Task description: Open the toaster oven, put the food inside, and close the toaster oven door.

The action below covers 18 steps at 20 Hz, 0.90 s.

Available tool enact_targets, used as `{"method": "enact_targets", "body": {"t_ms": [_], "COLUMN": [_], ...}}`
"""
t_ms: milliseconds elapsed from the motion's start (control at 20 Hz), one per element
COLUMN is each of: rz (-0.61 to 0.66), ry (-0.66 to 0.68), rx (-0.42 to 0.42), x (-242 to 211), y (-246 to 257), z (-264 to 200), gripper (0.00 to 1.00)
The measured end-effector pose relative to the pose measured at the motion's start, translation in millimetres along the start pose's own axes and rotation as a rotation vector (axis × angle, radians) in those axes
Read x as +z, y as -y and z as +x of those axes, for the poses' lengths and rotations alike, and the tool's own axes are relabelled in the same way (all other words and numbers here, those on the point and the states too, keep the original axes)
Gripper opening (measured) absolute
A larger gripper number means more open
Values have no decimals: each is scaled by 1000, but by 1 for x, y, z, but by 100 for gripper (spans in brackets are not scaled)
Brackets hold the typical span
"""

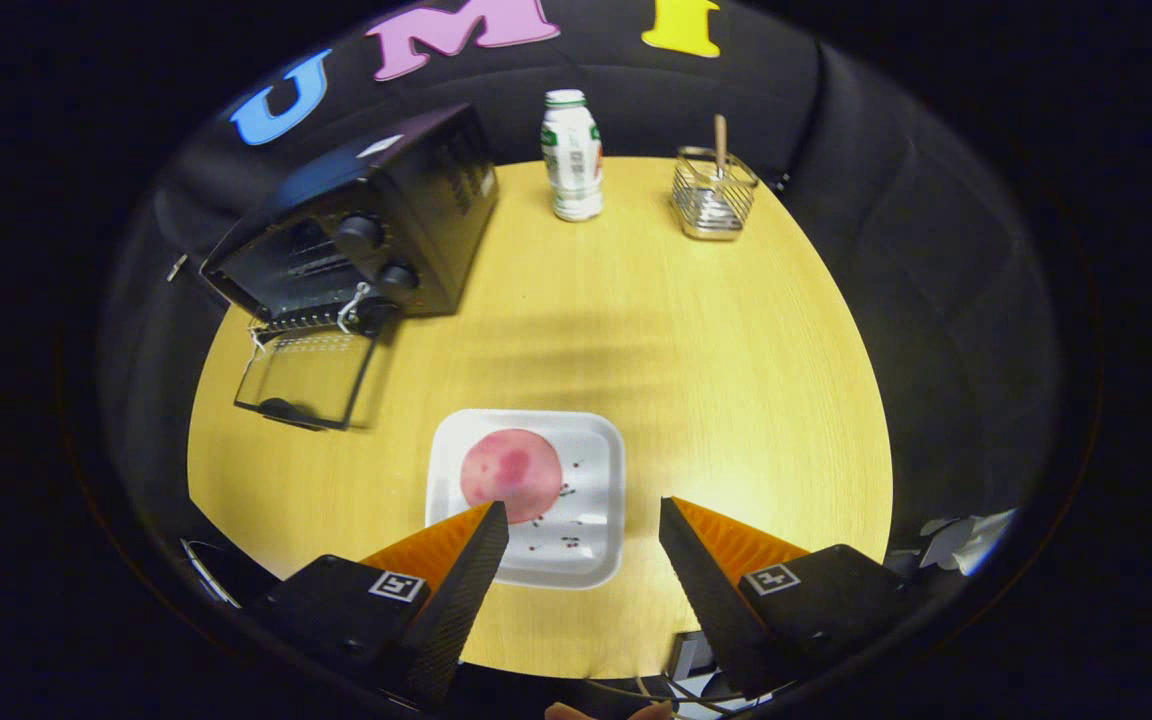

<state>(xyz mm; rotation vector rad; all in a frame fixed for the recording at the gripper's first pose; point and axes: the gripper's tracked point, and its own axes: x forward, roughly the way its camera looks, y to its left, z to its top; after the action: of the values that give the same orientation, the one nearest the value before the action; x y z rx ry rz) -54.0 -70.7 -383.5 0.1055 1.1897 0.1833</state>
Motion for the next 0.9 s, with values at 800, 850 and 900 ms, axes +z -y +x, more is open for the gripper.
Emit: {"method": "enact_targets", "body": {"t_ms": [800, 850, 900], "rz": [24, 51, 72], "ry": [-262, -272, -281], "rx": [38, 53, 66], "x": [-38, -38, -40], "y": [16, 14, 14], "z": [69, 66, 65], "gripper": [24, 19, 13]}}
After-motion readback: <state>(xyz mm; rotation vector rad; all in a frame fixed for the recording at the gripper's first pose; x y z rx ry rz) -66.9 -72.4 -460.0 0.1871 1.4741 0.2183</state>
